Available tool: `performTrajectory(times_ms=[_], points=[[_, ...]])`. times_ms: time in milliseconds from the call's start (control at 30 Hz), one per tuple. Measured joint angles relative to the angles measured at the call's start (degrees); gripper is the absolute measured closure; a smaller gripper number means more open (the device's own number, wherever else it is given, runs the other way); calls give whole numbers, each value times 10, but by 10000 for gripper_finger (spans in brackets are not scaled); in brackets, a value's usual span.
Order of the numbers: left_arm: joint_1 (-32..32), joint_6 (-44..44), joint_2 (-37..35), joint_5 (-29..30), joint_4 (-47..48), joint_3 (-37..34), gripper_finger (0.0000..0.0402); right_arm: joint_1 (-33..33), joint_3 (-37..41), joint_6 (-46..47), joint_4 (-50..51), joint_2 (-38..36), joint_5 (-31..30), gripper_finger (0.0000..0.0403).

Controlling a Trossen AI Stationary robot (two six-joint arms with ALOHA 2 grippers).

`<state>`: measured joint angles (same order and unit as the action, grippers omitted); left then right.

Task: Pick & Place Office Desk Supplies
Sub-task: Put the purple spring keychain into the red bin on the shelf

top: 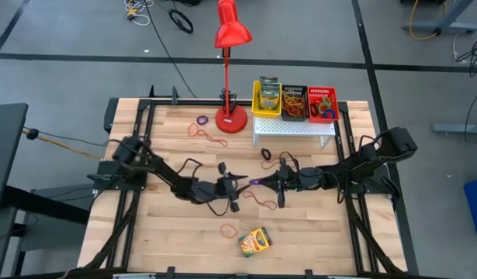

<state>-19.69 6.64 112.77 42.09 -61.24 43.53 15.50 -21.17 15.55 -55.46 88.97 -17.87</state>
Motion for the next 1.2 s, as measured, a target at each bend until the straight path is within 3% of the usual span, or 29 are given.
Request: performTrajectory(times_ms=[100,267,500,633,800,1000,1100,1200], points=[[-4,-7,-42,-11,12,-37,228,1,0,-3,23,-15,-4,390],[4,-52,-124,-60,-38,-159,238,2,0,-19,94,-59,-28,387],[84,-175,-156,-246,-140,-283,298,4,0,-38,230,-184,-72,389],[122,-151,-156,-319,-152,-281,340,4,-7,-33,359,-299,-119,389],[164,-111,-156,-409,-159,-253,389,2,-85,-24,626,-430,-225,389],[196,-109,-156,-421,-157,-222,389,-72,-220,5,901,-495,-354,389],[202,-109,-156,-422,-157,-210,385,-162,-271,-13,949,-488,-347,389],[202,-109,-156,-421,-154,-201,385,-262,-302,-44,966,-462,-290,389]])
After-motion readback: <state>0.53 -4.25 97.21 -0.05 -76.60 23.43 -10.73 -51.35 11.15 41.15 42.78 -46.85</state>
